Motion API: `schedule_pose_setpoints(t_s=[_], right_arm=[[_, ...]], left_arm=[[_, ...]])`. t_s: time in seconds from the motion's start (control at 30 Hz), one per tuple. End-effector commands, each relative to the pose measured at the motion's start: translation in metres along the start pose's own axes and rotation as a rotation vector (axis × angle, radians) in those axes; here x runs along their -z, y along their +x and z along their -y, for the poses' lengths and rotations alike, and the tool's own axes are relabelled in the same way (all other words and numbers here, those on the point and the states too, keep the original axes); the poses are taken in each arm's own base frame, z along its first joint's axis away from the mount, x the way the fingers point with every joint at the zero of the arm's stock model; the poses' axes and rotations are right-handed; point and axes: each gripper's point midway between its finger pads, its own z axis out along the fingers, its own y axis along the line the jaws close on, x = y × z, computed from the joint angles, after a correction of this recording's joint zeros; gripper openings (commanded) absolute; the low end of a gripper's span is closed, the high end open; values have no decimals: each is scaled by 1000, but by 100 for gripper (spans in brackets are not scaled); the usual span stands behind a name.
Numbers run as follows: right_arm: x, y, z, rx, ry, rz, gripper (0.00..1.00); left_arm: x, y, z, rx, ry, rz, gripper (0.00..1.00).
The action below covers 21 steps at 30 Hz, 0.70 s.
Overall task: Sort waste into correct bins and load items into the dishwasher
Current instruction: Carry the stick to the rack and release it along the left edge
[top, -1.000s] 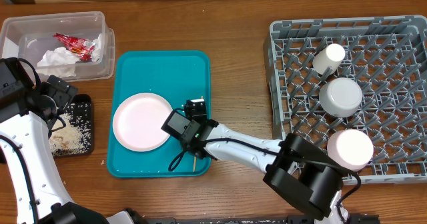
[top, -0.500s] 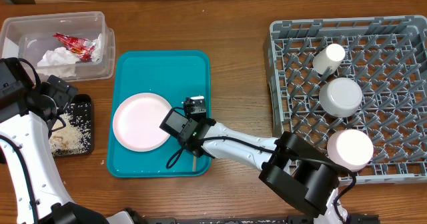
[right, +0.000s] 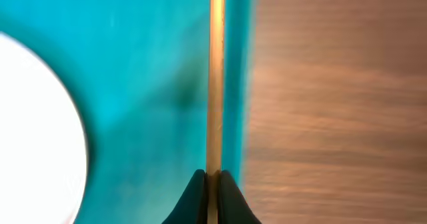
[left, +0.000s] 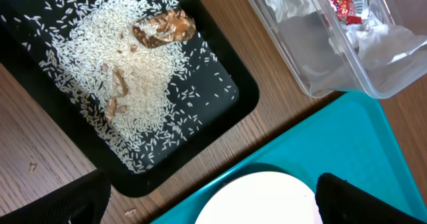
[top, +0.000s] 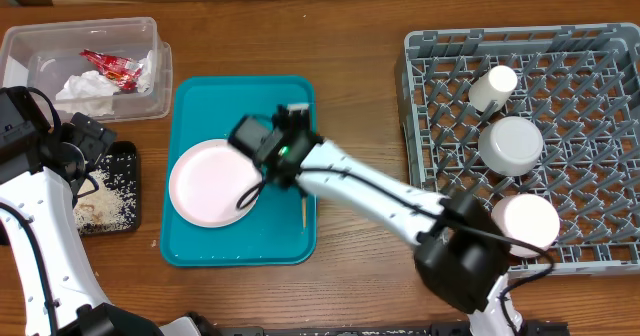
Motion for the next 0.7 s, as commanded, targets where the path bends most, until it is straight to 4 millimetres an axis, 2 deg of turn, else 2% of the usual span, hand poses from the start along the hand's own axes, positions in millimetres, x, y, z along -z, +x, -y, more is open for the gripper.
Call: schedule_pose_setpoints(t_s=[0.0,0.07,0.1,0.17,0.23,0.37,0.5,0.67], right_arm=[[58,-70,51,-28,22,173,4],[72,-89,82,-44,34,197,4],[78,-99,105,-73,48,204,4],[83,-111,138,-92,50,197,4],[83,-120,161,-58,-2,163,4],[68,-124,190,55,-161,72,4],[48,-117,216,26,-263,2,4],[24,-103,227,56,-366,-34,4]], left_arm=[[1,-2,2,9,7,4,100],[1,-2,2,9,7,4,100],[1,-2,2,9,7,4,100],[1,-2,2,9,7,4,100],[1,-2,2,9,7,4,100],[1,-2,2,9,7,4,100],[1,-2,2,9,7,4,100],[1,-2,2,9,7,4,100]])
